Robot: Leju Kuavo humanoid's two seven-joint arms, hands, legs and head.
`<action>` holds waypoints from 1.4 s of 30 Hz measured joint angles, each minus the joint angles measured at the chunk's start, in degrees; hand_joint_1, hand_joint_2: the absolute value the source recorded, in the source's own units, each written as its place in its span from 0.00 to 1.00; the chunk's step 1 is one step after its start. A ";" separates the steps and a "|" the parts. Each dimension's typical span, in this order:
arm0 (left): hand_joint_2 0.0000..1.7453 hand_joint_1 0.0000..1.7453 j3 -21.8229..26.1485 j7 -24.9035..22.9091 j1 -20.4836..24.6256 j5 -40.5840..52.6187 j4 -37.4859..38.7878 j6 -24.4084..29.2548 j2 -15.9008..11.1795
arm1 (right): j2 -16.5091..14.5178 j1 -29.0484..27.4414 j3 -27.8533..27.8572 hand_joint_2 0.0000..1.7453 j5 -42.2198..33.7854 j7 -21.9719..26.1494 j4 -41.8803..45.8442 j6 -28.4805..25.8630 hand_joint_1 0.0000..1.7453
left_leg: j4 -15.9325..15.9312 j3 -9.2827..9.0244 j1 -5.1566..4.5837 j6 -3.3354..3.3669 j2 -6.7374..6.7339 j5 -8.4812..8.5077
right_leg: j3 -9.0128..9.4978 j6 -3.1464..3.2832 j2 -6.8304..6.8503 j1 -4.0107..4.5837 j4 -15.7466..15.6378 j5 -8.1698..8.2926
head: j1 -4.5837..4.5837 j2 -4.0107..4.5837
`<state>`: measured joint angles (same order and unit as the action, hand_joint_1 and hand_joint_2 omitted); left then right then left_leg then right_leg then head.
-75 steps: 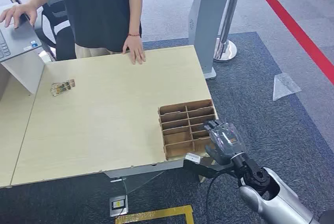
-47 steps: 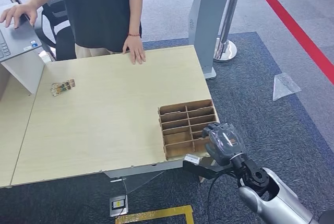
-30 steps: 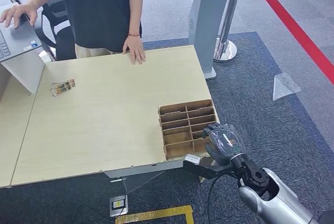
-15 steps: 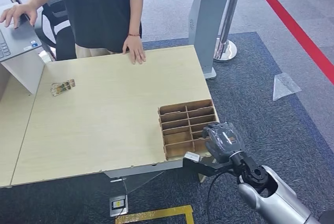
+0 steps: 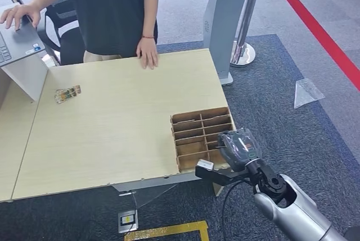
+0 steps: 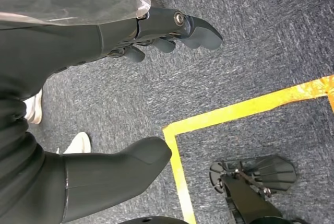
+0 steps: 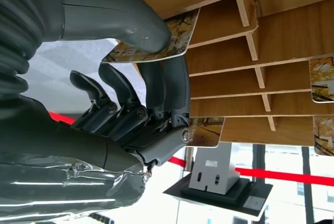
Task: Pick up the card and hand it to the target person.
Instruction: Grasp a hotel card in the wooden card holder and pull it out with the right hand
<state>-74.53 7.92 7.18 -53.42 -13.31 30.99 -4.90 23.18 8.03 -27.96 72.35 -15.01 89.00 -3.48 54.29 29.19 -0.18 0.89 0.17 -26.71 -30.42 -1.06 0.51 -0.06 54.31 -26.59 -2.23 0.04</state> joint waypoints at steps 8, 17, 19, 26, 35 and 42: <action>1.00 0.00 0.00 0.05 0.00 0.09 0.00 -0.08 0.00 | -0.01 0.64 -0.03 1.00 -2.00 3.80 -0.34 2.50 0.98 | 0.00 -0.02 0.00 0.00 0.00 0.00 | 0.00 0.00 -0.01 0.00 0.00 0.00 | -0.01 0.00; 1.00 0.00 0.00 0.94 -0.04 0.77 0.01 -0.55 -0.29 | 4.48 2.33 0.12 1.00 -5.96 9.13 5.06 16.59 1.00 | 0.03 -0.02 -0.01 0.00 0.00 0.00 | 0.00 -0.01 0.00 -0.01 -0.01 0.01 | 0.01 0.00; 1.00 0.00 0.00 1.08 -0.05 0.82 0.02 -0.60 -0.43 | 6.12 2.86 0.13 1.00 -7.21 9.38 7.10 19.48 1.00 | 0.04 -0.01 -0.02 0.00 0.00 0.00 | 0.00 -0.01 -0.01 -0.02 -0.01 0.01 | 0.01 0.00; 1.00 0.00 0.00 1.95 -0.06 1.41 0.02 -1.06 -0.57 | 12.20 4.75 0.16 1.00 -12.60 6.80 14.29 26.26 1.00 | 0.05 -0.01 -0.03 0.01 0.00 0.00 | 0.00 -0.01 0.00 -0.02 -0.01 0.01 | 0.01 0.00; 1.00 0.00 0.00 2.13 -0.08 2.00 0.02 -1.76 -0.58 | 19.58 8.34 0.47 1.00 -17.86 2.13 21.74 28.19 1.00 | 0.05 -0.02 -0.03 0.01 -0.01 0.00 | 0.00 -0.01 -0.01 -0.02 -0.01 0.01 | 0.01 0.00; 1.00 0.00 0.01 2.15 -0.09 1.80 0.03 -1.71 -0.57 | 23.35 11.85 0.60 1.00 -19.93 0.05 24.81 25.62 1.00 | 0.04 0.00 -0.02 0.01 -0.01 0.00 | 0.00 -0.01 -0.01 -0.02 -0.01 0.01 | 0.01 0.00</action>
<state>-74.53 10.08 7.09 -51.62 -13.28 29.28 -5.46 46.53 19.88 -27.35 52.42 -14.95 113.81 22.14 54.33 29.18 -0.20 0.90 0.16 -26.71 -30.43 -1.07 0.49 -0.08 54.31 -26.58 -2.23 0.04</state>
